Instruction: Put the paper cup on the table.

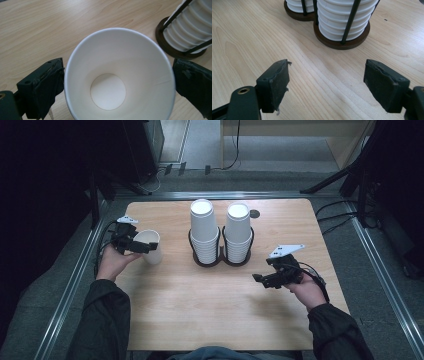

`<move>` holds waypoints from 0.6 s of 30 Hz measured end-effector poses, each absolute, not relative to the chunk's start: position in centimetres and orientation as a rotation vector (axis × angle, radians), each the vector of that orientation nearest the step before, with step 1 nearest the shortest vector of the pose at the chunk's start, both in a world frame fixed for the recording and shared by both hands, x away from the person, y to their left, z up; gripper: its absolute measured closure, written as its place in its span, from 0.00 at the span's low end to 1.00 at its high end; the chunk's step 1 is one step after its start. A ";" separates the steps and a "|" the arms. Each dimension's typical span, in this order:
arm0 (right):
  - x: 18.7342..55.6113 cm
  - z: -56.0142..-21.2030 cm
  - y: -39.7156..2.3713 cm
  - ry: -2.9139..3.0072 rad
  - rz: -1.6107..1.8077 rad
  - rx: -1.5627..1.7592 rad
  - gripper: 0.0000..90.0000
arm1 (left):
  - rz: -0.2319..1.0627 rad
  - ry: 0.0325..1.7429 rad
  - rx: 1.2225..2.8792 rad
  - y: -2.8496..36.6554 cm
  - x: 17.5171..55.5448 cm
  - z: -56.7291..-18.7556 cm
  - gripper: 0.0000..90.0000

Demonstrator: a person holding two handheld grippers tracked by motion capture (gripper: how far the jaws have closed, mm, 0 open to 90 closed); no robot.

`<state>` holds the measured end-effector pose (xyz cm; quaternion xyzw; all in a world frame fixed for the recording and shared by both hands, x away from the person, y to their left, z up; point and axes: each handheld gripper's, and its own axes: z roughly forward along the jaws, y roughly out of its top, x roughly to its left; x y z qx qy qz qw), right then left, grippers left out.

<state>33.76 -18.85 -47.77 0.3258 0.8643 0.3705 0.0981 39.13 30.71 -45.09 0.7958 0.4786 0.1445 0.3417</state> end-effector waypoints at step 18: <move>33.7 -48.1 -18.6 2.610 1.064 0.933 0.23 | 0.376 1.220 2.039 30.7 37.9 -40.9 0.01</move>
